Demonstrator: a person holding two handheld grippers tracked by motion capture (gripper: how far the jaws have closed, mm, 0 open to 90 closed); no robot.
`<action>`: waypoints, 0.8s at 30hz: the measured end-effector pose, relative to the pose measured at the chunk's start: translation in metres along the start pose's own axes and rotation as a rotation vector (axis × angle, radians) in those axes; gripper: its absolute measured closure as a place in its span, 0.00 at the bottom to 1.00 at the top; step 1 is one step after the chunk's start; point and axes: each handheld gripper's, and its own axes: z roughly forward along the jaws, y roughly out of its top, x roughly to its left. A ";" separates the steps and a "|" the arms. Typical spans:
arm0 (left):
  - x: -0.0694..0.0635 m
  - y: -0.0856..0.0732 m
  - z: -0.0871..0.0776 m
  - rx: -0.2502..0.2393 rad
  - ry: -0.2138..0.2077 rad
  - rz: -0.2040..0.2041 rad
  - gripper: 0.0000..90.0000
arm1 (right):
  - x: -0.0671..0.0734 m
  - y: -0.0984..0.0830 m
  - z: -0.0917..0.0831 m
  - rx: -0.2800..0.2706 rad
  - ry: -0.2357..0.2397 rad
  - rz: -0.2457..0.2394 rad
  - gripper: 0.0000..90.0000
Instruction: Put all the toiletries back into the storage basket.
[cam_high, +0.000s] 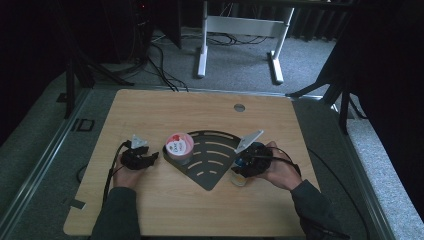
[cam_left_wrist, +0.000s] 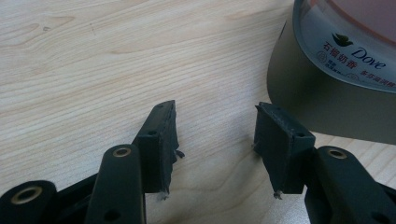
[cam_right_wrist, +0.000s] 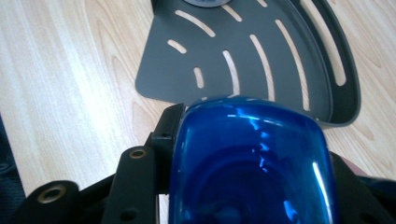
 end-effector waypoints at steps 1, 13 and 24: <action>0.000 0.000 0.000 0.000 0.000 0.000 0.55 | 0.001 0.001 0.000 -0.004 0.005 0.000 0.63; 0.000 0.000 0.000 0.000 0.001 0.001 0.55 | 0.007 0.013 0.004 -0.015 0.033 -0.022 0.63; 0.000 0.000 0.000 0.000 0.001 0.002 0.55 | 0.013 0.028 0.008 -0.031 0.046 -0.045 0.63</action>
